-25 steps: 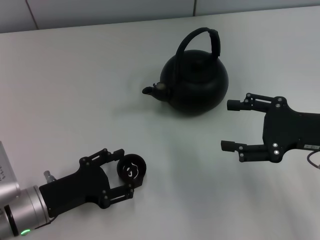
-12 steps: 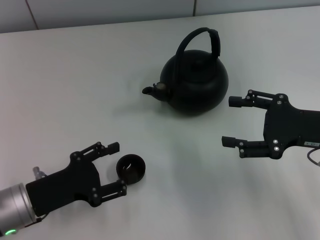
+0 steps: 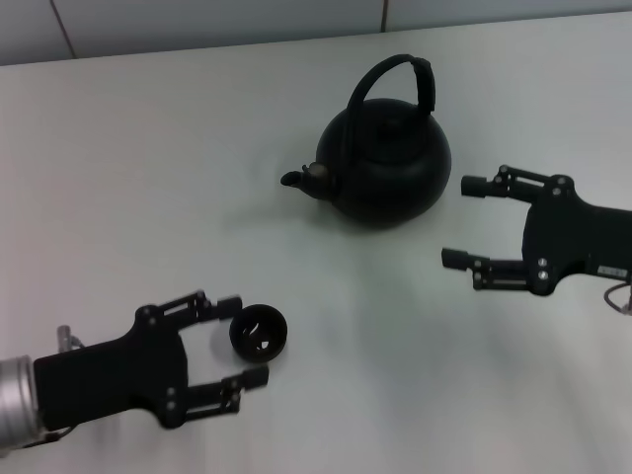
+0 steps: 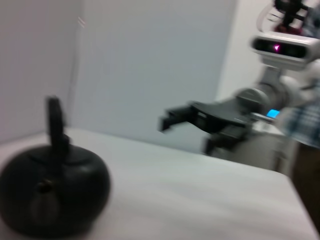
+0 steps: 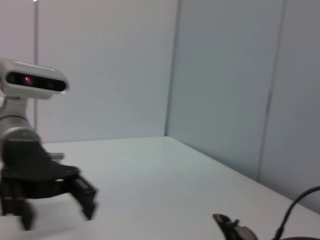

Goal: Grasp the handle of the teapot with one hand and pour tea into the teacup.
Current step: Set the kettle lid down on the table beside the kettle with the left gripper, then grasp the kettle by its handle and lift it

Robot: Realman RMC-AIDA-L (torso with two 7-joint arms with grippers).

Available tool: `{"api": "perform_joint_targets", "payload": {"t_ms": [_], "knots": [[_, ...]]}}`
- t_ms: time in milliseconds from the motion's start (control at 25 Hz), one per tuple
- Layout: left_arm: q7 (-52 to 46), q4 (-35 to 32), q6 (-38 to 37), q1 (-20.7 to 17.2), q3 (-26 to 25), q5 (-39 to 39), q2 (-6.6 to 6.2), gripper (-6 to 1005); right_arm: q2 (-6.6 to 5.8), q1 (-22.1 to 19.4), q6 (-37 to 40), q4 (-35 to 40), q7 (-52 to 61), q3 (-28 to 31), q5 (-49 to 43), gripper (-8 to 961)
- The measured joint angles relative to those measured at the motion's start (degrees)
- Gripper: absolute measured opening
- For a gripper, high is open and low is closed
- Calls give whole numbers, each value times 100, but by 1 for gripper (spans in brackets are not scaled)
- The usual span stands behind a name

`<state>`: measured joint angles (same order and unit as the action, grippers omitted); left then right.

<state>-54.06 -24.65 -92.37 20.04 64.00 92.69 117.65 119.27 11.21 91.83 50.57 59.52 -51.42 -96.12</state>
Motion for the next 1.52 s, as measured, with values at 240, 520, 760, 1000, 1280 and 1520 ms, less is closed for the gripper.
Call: {"api": "perform_joint_targets", "payload": {"t_ms": [240, 520, 760, 1000, 1280, 1520], "knots": [[-931, -1477, -565, -185, -73, 622, -51, 791, 2, 180, -202, -432, -57, 458, 19, 823], [-878, -2149, -824, -179, -144, 677, -113, 787, 18, 339, -367, -971, -99, 858, 120, 823], [-845, -2396, -946, -141, -216, 926, -178, 785, 13, 385, -816, -1498, -110, 883, 498, 823], [-918, -2530, -1082, -173, -580, 1174, -182, 785, 18, 381, -1143, -1847, -133, 888, 1075, 824], [-920, -2619, -1557, -279, -1013, 1279, -171, 785, 18, 460, -1464, -2512, -548, 898, 1740, 823], [-967, -2658, -1660, -309, -1034, 1291, -140, 785, 11, 786, -1999, -2889, -900, 896, 2043, 824]]}}
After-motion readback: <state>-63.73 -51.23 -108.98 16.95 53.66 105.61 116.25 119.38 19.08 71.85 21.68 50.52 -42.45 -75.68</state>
